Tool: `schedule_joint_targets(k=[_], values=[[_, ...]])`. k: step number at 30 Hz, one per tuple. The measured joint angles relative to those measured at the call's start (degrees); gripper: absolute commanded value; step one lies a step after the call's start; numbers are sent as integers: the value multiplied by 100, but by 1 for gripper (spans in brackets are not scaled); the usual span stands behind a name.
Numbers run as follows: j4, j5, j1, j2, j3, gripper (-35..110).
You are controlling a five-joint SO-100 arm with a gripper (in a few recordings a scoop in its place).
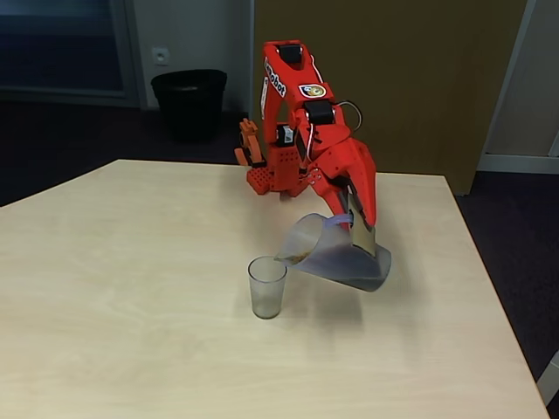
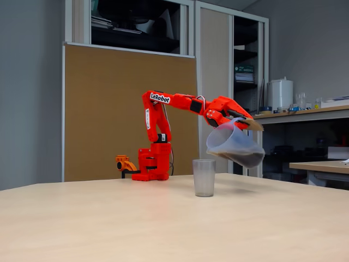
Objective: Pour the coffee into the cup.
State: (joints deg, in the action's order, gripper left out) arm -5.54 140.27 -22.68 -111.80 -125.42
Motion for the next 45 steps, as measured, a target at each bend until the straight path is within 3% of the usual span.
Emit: schedule_joint_targets(k=[23, 45], values=[[501, 1178, 141, -114, -299, 0], [580, 1494, 264, -299, -404, 0]])
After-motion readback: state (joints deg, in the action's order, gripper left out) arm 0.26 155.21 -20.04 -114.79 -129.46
